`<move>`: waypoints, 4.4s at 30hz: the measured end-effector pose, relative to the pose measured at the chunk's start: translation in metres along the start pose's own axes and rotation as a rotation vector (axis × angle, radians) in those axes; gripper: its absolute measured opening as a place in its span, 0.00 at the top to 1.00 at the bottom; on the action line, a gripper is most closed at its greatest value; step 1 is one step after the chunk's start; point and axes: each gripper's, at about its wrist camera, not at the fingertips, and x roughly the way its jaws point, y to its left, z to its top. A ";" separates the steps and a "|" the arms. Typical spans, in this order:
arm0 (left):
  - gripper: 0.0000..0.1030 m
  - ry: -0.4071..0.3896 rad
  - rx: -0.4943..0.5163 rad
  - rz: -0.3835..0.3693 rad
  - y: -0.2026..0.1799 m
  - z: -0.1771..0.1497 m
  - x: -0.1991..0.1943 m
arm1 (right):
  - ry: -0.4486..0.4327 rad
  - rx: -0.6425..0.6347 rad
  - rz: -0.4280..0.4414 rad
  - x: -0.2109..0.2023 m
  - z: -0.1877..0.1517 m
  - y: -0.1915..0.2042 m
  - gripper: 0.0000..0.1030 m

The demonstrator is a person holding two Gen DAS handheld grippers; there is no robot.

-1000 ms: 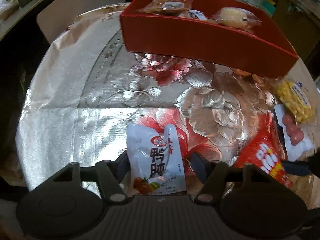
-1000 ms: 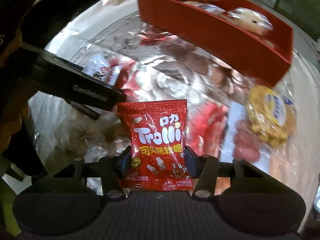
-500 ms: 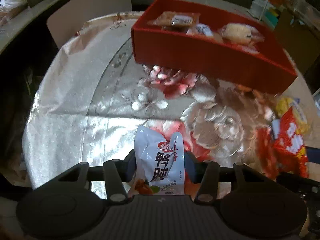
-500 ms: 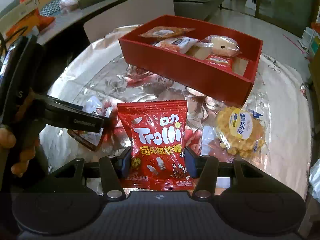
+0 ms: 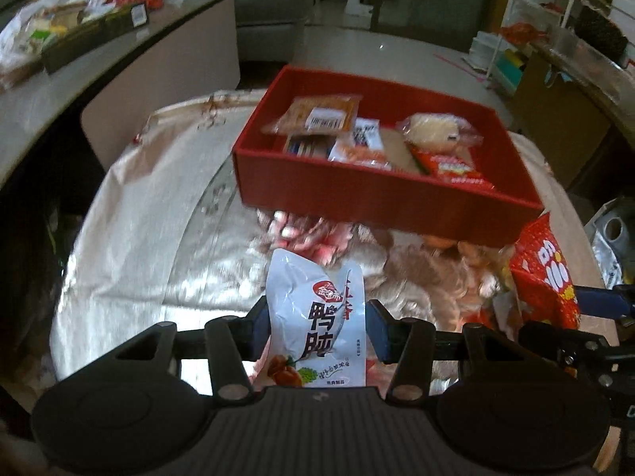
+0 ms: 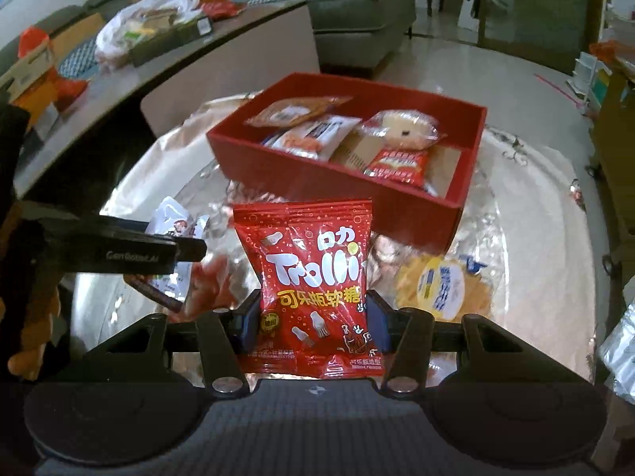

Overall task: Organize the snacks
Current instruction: 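Lift both held bags and carry them over the red box, then lower both bags into the red box and open both grippers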

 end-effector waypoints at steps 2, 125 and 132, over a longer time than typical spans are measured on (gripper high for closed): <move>0.58 -0.016 0.012 -0.001 -0.003 0.004 -0.002 | -0.010 0.008 -0.001 -0.001 0.004 -0.002 0.41; 0.58 -0.201 0.170 0.134 -0.033 0.136 0.092 | 0.009 0.136 -0.090 0.101 0.121 -0.074 0.40; 0.58 -0.181 0.170 0.133 -0.033 0.136 0.100 | 0.022 0.136 -0.091 0.108 0.122 -0.075 0.40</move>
